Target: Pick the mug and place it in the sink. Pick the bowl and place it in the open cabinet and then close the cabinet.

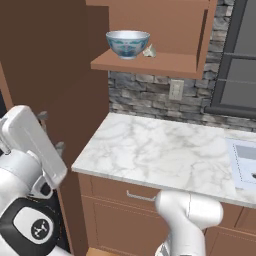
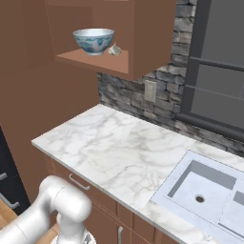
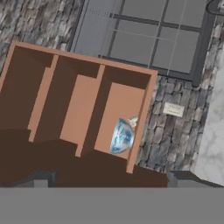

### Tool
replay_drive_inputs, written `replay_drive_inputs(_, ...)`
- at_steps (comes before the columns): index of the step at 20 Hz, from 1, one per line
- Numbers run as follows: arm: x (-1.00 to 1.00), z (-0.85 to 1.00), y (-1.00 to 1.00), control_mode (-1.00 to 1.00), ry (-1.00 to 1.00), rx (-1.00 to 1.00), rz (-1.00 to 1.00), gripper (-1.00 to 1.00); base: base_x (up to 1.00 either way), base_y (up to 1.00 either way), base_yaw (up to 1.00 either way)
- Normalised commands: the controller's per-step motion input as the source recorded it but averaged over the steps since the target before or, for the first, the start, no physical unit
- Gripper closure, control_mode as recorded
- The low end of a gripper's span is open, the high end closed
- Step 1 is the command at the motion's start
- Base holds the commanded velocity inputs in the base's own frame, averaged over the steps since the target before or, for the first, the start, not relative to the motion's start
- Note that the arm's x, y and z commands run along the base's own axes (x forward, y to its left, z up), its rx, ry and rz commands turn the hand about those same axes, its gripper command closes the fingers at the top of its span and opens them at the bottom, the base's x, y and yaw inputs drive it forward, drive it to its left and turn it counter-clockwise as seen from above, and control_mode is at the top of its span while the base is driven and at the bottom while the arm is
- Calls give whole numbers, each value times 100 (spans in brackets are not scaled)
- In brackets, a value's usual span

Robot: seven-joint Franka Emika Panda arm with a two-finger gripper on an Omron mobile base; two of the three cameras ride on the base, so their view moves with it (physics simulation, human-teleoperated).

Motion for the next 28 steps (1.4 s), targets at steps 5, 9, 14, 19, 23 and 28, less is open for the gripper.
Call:
replay_drive_inputs(5,20,-27,58,-100,0,8,0,-100,0,0,0)
replay_drive_inputs(9,29,-33,57,-100,0,11,0,-100,0,0,0)
replay_drive_inputs(14,37,-31,57,-100,0,9,0,-100,0,0,0)
replay_drive_inputs(19,54,-18,39,-100,0,6,0,-100,0,0,0)
replay_drive_inputs(23,53,-23,44,-100,0,0,0,-100,0,0,0)
replay_drive_inputs(28,32,-23,70,-100,-1,0,0,-100,0,0,0)
